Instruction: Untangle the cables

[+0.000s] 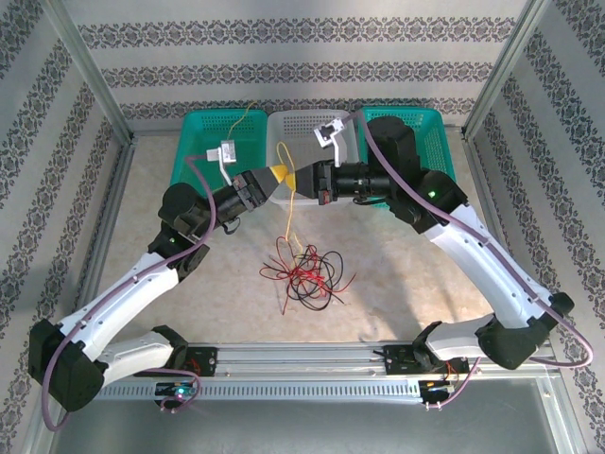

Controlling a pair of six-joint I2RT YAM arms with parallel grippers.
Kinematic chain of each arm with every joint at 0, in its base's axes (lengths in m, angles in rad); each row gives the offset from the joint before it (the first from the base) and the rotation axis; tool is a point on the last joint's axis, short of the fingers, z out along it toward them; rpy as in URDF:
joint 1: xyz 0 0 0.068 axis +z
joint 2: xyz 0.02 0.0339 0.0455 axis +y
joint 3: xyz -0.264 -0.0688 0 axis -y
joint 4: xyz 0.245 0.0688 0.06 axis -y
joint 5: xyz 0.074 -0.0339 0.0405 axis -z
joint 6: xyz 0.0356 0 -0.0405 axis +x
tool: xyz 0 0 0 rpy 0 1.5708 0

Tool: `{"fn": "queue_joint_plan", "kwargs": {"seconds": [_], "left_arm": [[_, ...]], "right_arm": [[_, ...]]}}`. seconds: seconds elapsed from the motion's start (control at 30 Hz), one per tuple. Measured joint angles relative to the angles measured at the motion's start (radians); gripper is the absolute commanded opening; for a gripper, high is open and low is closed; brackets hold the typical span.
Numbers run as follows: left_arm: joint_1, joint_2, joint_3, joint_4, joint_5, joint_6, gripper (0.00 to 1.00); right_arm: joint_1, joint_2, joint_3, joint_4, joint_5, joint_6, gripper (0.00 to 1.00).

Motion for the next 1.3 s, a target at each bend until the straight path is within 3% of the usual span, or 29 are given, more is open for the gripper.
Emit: {"fn": "queue_joint_plan", "kwargs": {"seconds": [0.13, 0.43, 0.7, 0.9, 1.0, 1.07, 1.3], "left_arm": [[0.005, -0.013, 0.036, -0.12, -0.035, 0.079, 0.0], [0.012, -0.141, 0.16, -0.599, -0.348, 0.362, 0.0], [0.013, -0.134, 0.199, -0.834, -0.441, 0.498, 0.0], [0.014, -0.14, 0.208, -0.898, -0.474, 0.521, 0.01], [0.017, -0.144, 0.208, -0.888, -0.431, 0.505, 0.41], [0.018, -0.145, 0.198, -0.84, -0.363, 0.478, 0.57], [0.008, -0.137, 0.105, -0.565, -0.127, 0.337, 0.77]], "right_arm": [[-0.021, -0.044, -0.038, -0.001, -0.005, 0.005, 0.0], [-0.113, -0.111, -0.085, -0.027, -0.019, 0.005, 0.0], [-0.147, -0.111, -0.06, -0.069, -0.023, -0.019, 0.0], [-0.158, -0.029, 0.077, -0.077, -0.025, -0.018, 0.0], [-0.159, 0.026, 0.159, -0.077, -0.031, -0.017, 0.0], [-0.16, 0.06, 0.209, -0.077, -0.028, -0.015, 0.0], [-0.166, 0.175, 0.372, -0.066, 0.012, 0.025, 0.0]]}}
